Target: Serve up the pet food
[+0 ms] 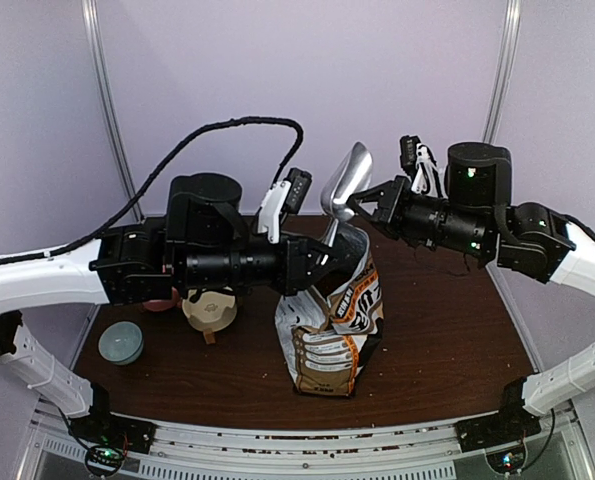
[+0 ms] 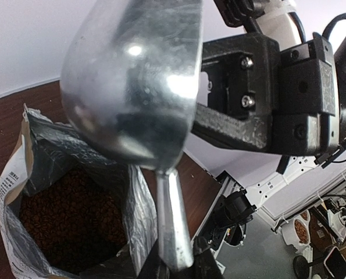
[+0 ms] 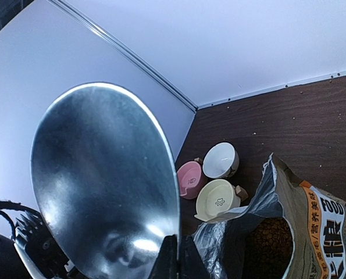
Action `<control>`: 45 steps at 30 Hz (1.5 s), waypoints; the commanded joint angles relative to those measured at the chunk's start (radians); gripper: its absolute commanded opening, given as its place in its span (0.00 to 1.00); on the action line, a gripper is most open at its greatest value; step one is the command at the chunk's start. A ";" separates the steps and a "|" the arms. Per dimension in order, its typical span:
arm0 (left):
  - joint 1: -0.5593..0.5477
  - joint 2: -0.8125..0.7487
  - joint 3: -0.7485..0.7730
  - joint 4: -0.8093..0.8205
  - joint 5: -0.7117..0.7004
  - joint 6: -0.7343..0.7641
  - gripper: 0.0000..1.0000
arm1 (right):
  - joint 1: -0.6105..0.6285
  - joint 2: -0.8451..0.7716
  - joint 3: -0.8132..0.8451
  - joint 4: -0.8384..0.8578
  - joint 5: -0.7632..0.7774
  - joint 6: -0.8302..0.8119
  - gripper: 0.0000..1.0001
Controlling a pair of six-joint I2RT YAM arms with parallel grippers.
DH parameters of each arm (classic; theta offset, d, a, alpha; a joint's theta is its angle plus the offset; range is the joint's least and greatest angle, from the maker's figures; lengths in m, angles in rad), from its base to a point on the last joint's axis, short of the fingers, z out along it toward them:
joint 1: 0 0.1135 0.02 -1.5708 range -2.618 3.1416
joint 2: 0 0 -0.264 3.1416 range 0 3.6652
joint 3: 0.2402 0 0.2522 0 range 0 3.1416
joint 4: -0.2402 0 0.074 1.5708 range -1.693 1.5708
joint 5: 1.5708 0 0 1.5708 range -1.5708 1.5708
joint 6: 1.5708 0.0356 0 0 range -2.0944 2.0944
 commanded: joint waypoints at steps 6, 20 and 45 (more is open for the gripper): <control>0.052 -0.047 -0.039 -0.023 0.004 -0.077 0.00 | 0.009 -0.101 -0.085 0.002 -0.056 -0.102 0.23; 0.077 -0.183 -0.095 -0.148 0.270 0.066 0.00 | -0.087 -0.140 0.038 -0.330 -0.273 -0.302 0.78; 0.073 -0.168 -0.111 -0.215 0.597 0.084 0.00 | -0.112 -0.122 0.131 -0.498 -0.530 -0.447 0.56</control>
